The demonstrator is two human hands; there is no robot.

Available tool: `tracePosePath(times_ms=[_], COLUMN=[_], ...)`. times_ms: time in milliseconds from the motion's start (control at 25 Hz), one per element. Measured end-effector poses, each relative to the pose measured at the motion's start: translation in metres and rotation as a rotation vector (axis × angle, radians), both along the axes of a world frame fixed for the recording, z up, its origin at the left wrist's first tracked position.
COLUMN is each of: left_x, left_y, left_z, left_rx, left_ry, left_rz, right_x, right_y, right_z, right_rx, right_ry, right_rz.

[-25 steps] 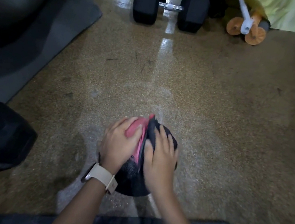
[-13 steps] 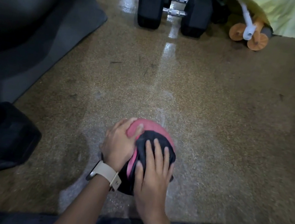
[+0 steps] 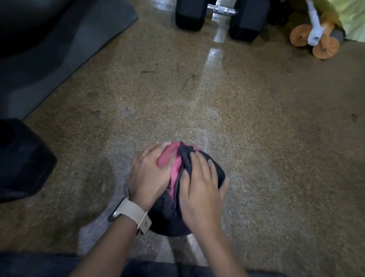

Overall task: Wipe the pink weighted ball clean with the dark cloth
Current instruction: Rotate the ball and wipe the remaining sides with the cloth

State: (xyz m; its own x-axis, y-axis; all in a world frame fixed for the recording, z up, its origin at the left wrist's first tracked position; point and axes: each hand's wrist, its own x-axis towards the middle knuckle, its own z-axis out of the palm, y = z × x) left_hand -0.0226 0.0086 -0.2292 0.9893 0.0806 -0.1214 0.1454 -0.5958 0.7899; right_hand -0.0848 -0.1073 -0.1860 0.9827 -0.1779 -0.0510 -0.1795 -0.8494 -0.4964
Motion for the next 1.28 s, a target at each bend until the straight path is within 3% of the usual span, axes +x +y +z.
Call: tracePosePath(times_ms=[120,320,560,720,800,1000,1200,1280], left_x=[-0.004,0.005,-0.004,0.005,0.002,-0.005,0.006,0.002], left_y=[-0.004,-0.001,-0.009,-0.005,-0.004,-0.012,-0.005,-0.002], left_z=[0.001,-0.001,0.008,0.008,0.007,0.010,0.009,0.007], left_rx=[0.039,-0.060,0.034,-0.030,-0.038,0.048,-0.020,-0.044], left_ry=[0.037,0.041,0.051,0.114,0.089,0.093,0.086,0.073], left_rz=[0.024,0.079,0.104,0.125,0.118,0.111,0.103,0.108], right_x=[0.048,-0.035,0.057,-0.023,-0.041,0.063,-0.027,-0.012], right_y=[-0.008,0.019,-0.006,0.021,0.011,-0.030,0.017,0.007], right_z=[0.004,0.003,0.003,-0.007,-0.016,-0.011,-0.017,-0.015], right_rx=[0.109,0.017,0.106,0.037,0.048,0.274,0.066,0.098], right_ry=[0.102,-0.021,0.084,-0.131,-0.140,0.086,-0.174,-0.162], right_rz=[-0.103,0.049,-0.119,0.007,0.039,-0.187,-0.070,-0.031])
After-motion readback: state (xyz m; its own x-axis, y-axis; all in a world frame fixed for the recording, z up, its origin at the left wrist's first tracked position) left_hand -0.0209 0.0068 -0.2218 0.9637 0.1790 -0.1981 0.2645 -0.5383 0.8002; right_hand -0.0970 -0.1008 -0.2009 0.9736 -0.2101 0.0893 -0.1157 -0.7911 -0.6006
